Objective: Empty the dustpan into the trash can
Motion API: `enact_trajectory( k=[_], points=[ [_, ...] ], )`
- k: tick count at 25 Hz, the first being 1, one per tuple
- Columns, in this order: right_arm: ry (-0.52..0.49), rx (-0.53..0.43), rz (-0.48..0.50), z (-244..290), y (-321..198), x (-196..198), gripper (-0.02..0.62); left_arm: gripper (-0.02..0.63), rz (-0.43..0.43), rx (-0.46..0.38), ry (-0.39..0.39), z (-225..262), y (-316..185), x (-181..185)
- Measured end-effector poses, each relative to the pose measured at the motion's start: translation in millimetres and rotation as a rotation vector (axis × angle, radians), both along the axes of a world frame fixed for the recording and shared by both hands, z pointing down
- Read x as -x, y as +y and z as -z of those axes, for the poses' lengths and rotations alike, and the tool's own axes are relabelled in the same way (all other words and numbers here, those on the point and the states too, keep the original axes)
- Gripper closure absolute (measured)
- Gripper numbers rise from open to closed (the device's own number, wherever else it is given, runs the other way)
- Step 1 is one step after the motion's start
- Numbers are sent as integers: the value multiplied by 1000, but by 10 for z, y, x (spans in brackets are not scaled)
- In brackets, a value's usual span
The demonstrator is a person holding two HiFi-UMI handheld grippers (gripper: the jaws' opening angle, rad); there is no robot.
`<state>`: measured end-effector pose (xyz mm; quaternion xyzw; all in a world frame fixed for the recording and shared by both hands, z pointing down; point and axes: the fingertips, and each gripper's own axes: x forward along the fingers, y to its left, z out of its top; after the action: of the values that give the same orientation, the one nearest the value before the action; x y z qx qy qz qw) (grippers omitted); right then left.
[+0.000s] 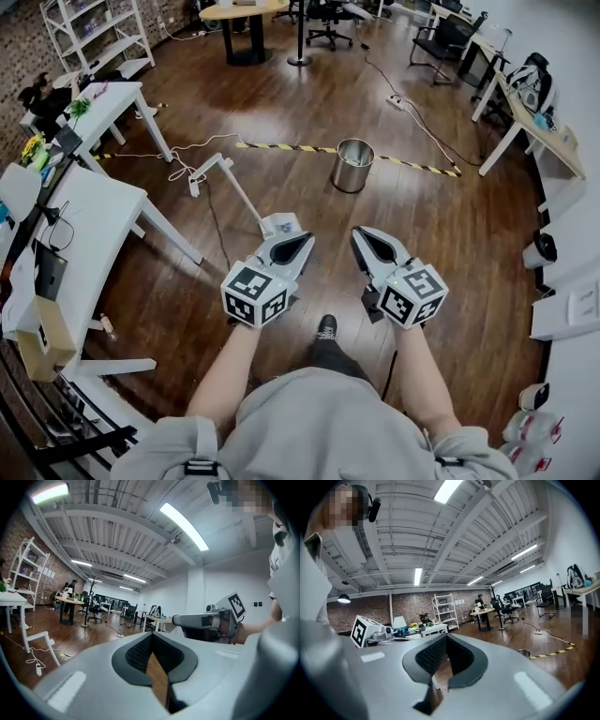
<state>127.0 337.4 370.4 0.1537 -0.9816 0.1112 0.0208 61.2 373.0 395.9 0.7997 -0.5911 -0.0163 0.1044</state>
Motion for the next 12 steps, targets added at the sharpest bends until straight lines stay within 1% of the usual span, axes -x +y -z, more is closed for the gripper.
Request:
enact_trajectory(
  k=[7, 12],
  points=[
    [-15, -7, 111, 45, -942, 484, 595, 600, 185, 22, -20, -77, -830, 629],
    [11, -35, 188, -7, -1467, 835, 595, 600, 315, 39, -39, -110, -1189, 1008]
  ],
)
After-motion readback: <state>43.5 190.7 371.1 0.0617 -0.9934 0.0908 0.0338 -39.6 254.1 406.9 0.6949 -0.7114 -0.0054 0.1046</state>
